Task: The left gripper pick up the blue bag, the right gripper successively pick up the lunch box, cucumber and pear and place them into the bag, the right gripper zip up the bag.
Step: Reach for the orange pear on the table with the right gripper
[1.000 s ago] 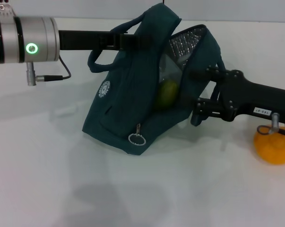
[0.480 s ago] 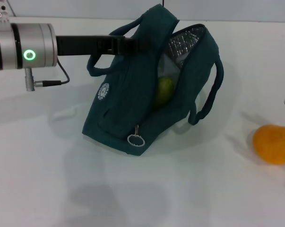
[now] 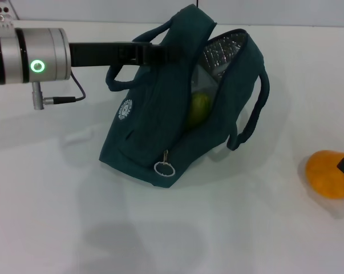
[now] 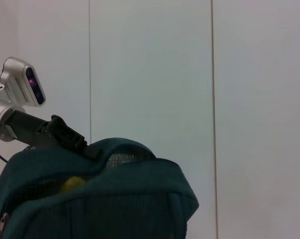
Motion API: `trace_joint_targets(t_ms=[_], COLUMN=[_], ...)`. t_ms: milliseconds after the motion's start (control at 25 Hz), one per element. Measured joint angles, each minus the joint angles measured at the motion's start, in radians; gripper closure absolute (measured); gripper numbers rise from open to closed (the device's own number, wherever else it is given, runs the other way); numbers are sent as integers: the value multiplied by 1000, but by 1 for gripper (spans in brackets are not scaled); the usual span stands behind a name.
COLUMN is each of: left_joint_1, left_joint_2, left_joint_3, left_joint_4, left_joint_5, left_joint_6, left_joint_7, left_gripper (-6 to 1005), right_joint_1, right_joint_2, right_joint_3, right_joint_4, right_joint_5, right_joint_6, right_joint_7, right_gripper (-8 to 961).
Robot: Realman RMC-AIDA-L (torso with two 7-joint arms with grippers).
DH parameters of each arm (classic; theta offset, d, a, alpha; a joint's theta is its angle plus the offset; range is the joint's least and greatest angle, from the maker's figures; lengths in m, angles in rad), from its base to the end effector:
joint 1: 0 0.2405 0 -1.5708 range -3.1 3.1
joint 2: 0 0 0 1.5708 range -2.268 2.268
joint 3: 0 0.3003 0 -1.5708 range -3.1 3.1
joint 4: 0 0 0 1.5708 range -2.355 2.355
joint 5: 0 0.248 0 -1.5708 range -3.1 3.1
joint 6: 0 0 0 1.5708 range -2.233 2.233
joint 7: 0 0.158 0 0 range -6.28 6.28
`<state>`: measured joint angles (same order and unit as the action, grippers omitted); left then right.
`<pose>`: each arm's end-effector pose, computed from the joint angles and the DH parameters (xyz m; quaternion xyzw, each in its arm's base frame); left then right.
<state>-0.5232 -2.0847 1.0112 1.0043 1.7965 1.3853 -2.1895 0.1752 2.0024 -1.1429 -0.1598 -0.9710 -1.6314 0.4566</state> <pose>-0.2236 0.4323 -0.0069 -0.8660 -0.4059 -0.2740 0.1010 0.4098 0.2437 -0.0378 -0.8302 0.1299 0.3615 0.4039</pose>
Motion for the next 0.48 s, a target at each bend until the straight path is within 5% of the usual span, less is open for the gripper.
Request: trace_joint_targets(t_ms=[480], left_joint_1=[4], left_joint_2=[0], left_joint_3=[-1], left_joint_4=[-1], left_joint_5=[-1], left_joint_6=[-2], left_joint_7=[2], left_gripper=[939], right_joint_1=[2], right_joint_2=[3], right_joint_3=[-7], right_joint_4=[3], right_joint_5=[-4], right_joint_6=[16], right_joint_7=[-4], right_gripper=[284])
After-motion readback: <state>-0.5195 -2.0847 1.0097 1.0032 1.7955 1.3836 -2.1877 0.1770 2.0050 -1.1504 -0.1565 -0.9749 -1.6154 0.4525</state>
